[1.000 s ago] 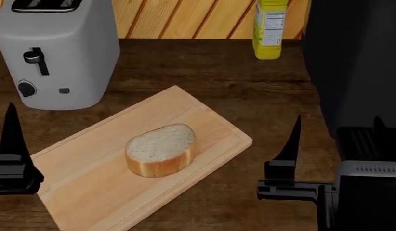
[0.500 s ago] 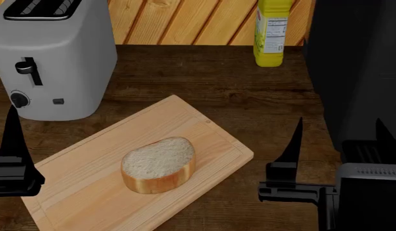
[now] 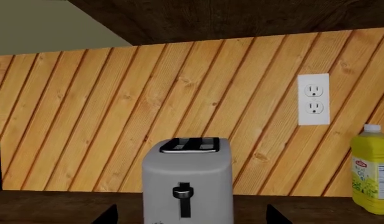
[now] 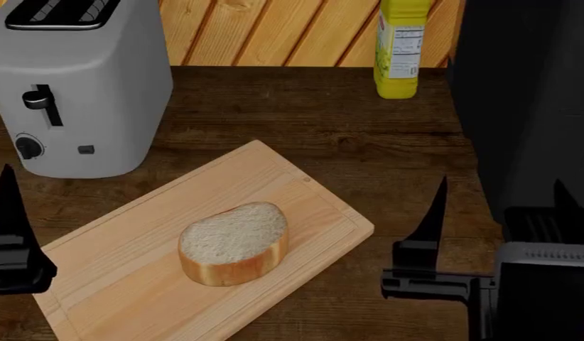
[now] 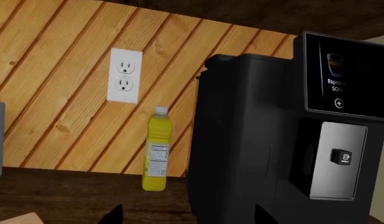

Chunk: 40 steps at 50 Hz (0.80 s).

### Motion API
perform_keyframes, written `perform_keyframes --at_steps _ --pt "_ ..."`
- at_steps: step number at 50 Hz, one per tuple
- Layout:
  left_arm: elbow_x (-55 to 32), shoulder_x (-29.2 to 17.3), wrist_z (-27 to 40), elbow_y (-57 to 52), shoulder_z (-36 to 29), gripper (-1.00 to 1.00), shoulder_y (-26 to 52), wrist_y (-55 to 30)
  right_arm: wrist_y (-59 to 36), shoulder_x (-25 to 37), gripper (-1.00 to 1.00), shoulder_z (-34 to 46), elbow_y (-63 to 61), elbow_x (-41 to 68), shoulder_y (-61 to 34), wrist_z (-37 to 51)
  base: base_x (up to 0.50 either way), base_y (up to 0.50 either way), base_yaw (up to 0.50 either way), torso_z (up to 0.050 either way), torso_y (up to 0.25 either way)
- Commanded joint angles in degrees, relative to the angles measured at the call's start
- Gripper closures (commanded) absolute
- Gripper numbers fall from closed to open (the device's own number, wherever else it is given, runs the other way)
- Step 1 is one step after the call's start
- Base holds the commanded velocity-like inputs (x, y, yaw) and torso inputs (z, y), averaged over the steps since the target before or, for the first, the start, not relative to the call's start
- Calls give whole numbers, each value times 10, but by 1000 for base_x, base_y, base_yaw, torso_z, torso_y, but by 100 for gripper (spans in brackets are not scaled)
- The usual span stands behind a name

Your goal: Pick up the wedge of cheese and place it on the slice of bread to prepare a simple cheese on bread dish.

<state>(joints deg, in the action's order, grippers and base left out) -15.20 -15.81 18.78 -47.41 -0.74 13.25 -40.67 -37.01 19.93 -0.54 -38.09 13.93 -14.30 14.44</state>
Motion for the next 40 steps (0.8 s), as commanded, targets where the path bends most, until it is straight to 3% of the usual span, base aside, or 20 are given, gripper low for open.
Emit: perform_keyframes --at_steps 1,7,20,29,40 --pt "-2 -3 20 -18 34 -100 -37 -8 2 -1 -100 4 5 1 1 2 0 0 0 0 0" --pt "5 7 48 -45 70 -100 -109 -7 14 -2 -100 4 12 1 9 2 0 0 0 0 0" --pt "-3 -3 54 -59 107 -100 -166 -19 18 -1 -100 12 24 -1 8 1 0 0 0 0 0" --pt "9 -11 57 -82 97 -100 -240 -13 22 -4 -100 22 38 -3 1 3 0 0 0 0 0" --pt "29 -39 75 -108 84 -100 -278 -37 19 -8 -100 26 47 -3 -9 8 0 0 0 0 0"
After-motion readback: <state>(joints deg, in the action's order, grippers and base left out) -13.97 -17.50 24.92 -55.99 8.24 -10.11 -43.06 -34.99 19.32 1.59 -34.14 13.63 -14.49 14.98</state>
